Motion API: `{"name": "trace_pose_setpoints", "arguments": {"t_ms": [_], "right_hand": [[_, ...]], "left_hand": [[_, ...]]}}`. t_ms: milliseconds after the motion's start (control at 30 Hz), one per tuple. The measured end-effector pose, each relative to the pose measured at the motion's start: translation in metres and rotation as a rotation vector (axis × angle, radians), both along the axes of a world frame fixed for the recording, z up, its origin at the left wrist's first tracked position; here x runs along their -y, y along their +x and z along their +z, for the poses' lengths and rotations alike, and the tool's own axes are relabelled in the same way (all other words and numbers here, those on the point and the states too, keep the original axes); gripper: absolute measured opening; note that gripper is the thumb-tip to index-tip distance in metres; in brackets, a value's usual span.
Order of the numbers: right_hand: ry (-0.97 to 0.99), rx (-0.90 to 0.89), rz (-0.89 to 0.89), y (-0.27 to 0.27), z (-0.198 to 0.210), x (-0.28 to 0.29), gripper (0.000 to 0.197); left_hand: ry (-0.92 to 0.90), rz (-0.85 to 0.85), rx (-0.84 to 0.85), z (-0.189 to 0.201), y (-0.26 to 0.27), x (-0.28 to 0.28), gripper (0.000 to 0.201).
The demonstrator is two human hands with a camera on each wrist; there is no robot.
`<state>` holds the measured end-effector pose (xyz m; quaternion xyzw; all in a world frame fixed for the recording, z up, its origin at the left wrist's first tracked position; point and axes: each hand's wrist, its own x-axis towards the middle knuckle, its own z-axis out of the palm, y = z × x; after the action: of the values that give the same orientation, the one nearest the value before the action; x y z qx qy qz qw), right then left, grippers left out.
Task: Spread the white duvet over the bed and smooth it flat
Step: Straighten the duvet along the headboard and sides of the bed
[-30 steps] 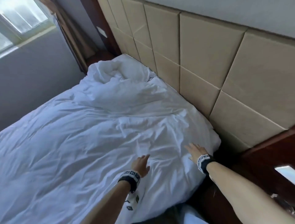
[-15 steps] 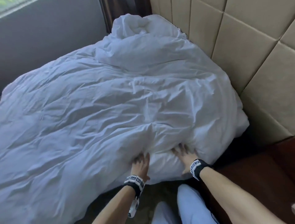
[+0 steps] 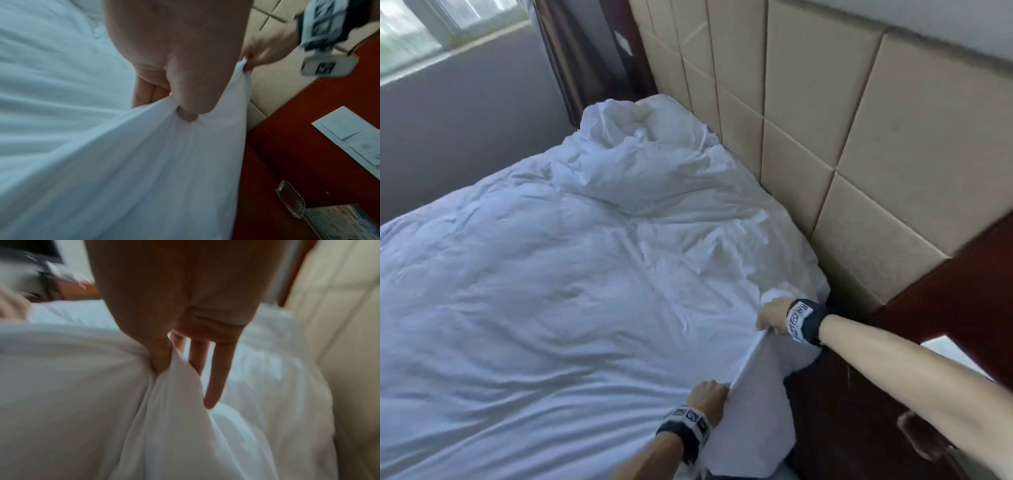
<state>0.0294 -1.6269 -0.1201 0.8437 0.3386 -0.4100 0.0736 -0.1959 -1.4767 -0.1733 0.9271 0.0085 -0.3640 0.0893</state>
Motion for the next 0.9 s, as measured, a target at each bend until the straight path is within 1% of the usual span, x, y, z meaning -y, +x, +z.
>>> {"name": "trace_pose_setpoints", "arguments": {"t_ms": [67, 100, 133, 167, 233, 267, 333, 367, 400, 467, 533, 567, 633, 700, 800, 900], "right_hand": [[-0.012, 0.05, 0.108, 0.003, 0.039, -0.008, 0.037], [-0.035, 0.069, 0.136, 0.004, 0.049, -0.013, 0.03], [-0.042, 0.082, 0.15, 0.001, 0.051, -0.013, 0.021], [-0.061, 0.081, 0.119, -0.003, 0.048, -0.013, 0.019], [-0.087, 0.045, -0.004, -0.017, 0.024, -0.007, 0.021], [-0.089, 0.03, -0.059, -0.026, 0.006, 0.0, 0.022], [-0.136, -0.039, -0.164, -0.043, -0.029, 0.013, 0.031], [-0.149, -0.06, -0.193, -0.049, -0.044, 0.02, 0.038], [-0.147, -0.069, -0.209, -0.054, -0.052, 0.026, 0.044], [-0.143, -0.093, -0.257, -0.055, -0.05, 0.025, 0.053], [-0.052, -0.074, -0.347, -0.051, -0.021, 0.008, 0.051], [-0.022, -0.052, -0.346, -0.048, -0.006, -0.004, 0.048], [0.043, -0.005, -0.294, -0.038, 0.014, -0.036, 0.048], [0.088, 0.036, -0.226, -0.035, 0.038, -0.078, 0.053], [0.206, 0.081, -0.1, -0.057, 0.088, -0.163, 0.06], [0.31, 0.112, 0.056, -0.109, 0.137, -0.269, 0.062]], "left_hand": [[-0.002, 0.033, 0.005, 0.018, 0.01, 0.001, 0.021], [-0.004, 0.05, 0.013, 0.022, 0.013, -0.001, 0.021], [-0.008, 0.064, 0.009, 0.024, 0.015, -0.002, 0.022], [-0.024, 0.076, 0.0, 0.023, 0.014, -0.003, 0.024], [-0.062, 0.103, -0.097, 0.017, 0.006, -0.003, 0.03], [-0.094, 0.097, -0.176, 0.013, 0.001, -0.004, 0.042], [-0.137, 0.035, -0.279, 0.006, -0.007, -0.009, 0.076], [-0.121, 0.006, -0.274, 0.004, -0.007, -0.015, 0.085], [-0.092, 0.022, -0.242, 0.007, -0.002, -0.022, 0.086], [-0.047, 0.082, -0.17, 0.014, 0.009, -0.043, 0.083], [-0.028, 0.147, -0.112, 0.033, 0.02, -0.073, 0.08], [-0.024, 0.178, -0.081, 0.044, 0.024, -0.09, 0.079], [0.005, 0.245, -0.013, 0.072, 0.026, -0.125, 0.077], [0.053, 0.309, 0.067, 0.105, 0.018, -0.161, 0.077], [0.133, 0.425, 0.204, 0.155, -0.02, -0.22, 0.076], [0.198, 0.554, 0.317, 0.201, -0.09, -0.285, 0.077]]}}
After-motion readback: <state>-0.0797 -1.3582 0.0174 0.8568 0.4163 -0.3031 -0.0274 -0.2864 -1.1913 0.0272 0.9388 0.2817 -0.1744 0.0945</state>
